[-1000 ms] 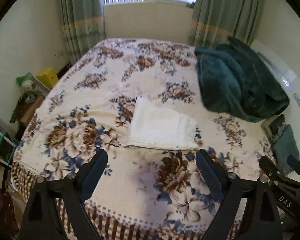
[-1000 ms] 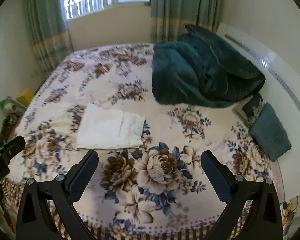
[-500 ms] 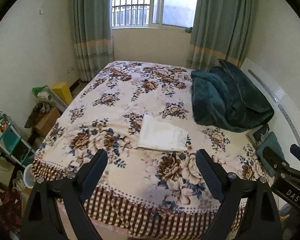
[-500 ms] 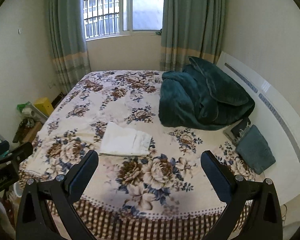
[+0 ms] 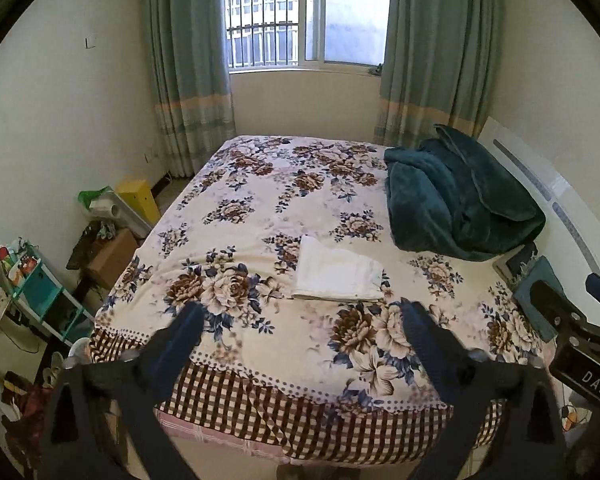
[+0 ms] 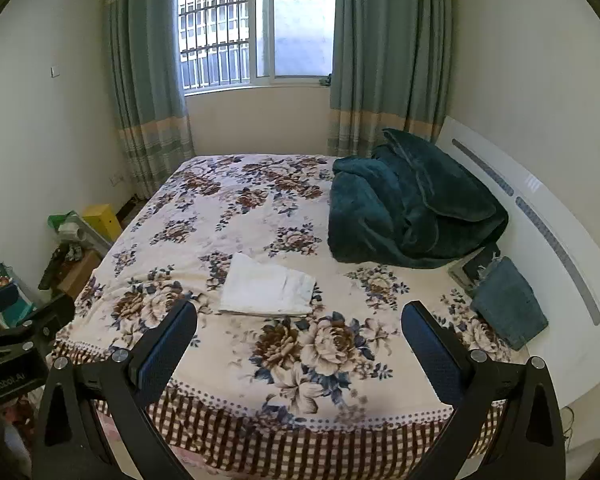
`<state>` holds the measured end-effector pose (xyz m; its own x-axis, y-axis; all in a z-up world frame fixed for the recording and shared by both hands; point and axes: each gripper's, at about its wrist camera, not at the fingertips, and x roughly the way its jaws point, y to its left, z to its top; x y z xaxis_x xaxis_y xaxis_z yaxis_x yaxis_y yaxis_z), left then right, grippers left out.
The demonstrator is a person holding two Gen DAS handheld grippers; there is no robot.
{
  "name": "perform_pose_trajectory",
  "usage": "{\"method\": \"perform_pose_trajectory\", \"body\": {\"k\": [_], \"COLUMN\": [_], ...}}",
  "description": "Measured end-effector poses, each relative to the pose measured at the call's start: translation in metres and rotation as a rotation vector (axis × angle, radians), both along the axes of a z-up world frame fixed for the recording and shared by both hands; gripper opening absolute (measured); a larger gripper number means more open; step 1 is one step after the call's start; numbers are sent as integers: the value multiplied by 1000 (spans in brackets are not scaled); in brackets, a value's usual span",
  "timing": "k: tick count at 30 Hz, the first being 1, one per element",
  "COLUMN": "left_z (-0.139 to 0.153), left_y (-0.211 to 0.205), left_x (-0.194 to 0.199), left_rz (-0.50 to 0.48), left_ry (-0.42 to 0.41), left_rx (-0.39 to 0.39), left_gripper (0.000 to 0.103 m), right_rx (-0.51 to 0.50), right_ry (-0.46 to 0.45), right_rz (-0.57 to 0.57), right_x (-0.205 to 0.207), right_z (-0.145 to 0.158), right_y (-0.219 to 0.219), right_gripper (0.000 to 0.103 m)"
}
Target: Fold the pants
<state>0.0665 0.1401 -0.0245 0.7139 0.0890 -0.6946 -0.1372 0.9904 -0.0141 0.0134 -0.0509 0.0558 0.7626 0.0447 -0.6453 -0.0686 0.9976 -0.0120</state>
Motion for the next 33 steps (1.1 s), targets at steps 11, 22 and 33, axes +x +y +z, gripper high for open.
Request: {"method": "perform_pose_trajectory", "body": {"k": [11, 22, 33], "left_z": [10, 13, 13], "left_y": [4, 5, 10], "left_x": [-13, -15, -18], "left_rz": [16, 21, 32], "left_ry": [-42, -52, -51], "left_rx": [4, 17, 31], "left_gripper": [103, 103, 103], "right_rx": [1, 0, 3], "right_ry": [2, 6, 8], "right_rz": [-18, -14, -2], "right_x": [3, 5, 7], "right_z": [-1, 0, -1], "right_y": [1, 0, -2], "right_gripper": [103, 103, 103]}}
